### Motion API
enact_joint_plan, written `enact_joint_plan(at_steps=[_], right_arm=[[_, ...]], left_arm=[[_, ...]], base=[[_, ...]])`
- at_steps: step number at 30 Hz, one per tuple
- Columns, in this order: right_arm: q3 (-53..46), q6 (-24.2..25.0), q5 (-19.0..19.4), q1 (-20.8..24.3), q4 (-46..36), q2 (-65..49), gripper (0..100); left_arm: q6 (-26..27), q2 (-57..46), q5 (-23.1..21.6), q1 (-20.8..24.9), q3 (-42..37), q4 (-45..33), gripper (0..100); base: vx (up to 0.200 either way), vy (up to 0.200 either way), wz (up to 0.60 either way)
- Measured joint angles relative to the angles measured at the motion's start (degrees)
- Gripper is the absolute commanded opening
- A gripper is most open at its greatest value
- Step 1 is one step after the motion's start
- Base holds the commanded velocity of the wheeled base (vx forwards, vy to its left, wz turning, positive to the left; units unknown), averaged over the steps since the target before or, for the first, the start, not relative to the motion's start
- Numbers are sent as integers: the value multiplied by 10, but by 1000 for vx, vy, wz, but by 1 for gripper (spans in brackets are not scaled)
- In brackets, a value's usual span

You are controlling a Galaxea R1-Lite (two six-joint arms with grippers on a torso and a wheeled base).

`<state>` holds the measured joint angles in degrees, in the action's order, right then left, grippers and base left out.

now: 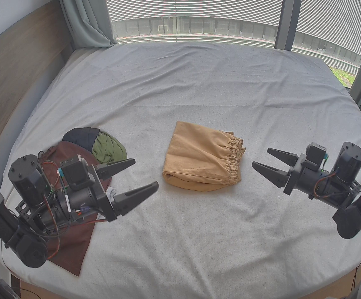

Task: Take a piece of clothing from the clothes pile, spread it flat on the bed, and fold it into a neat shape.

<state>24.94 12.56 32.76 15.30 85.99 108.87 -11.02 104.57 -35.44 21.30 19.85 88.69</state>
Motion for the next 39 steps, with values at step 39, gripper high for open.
enact_joint_plan(at_steps=[39], right_arm=[[-239,-51,-49,-98,-513,-803,100]], left_arm=[[24,-399,114,22,-186,-98,100]], base=[[0,0,0]])
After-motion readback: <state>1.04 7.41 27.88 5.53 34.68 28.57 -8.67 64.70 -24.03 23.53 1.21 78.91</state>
